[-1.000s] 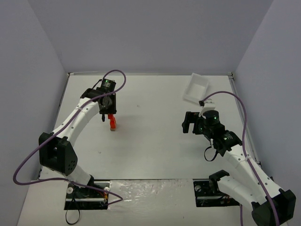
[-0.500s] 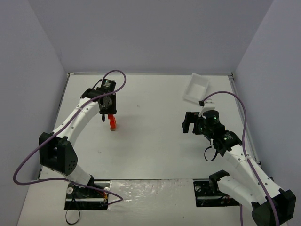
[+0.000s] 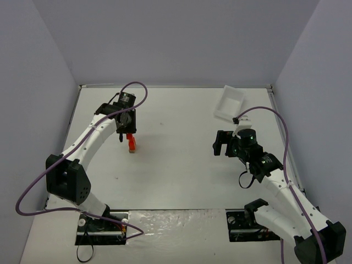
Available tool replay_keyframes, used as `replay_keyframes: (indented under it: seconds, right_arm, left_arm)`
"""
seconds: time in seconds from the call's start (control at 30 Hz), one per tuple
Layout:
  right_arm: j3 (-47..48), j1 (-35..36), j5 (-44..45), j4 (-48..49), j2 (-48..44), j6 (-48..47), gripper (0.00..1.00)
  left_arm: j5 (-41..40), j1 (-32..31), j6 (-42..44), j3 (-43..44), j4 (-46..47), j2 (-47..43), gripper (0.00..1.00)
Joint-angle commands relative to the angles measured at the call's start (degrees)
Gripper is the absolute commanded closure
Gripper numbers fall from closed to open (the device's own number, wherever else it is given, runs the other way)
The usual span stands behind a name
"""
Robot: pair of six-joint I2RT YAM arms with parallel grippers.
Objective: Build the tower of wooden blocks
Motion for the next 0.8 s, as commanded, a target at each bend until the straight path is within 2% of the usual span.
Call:
replay_keyframes:
  seconds: [0.0, 0.47, 0.77]
  right_arm:
    - [1.5, -0.4, 0.3, 2.4, 0.0, 0.2, 0.0]
    - [1.2, -0.3, 0.3, 2.4, -0.1, 0.4, 0.0]
    - [1.3, -0.4, 0.3, 2.4, -0.2, 0.4, 0.0]
  left_arm:
    - [-0.9, 0.4, 0.0, 1.3, 1.6, -0.5, 0.9]
    - [-0.8, 0.4, -0.2, 1.2, 1.5, -0.5, 0.82]
    - [-0.8, 0.4, -0.2, 1.5, 1.5, -0.5, 0.74]
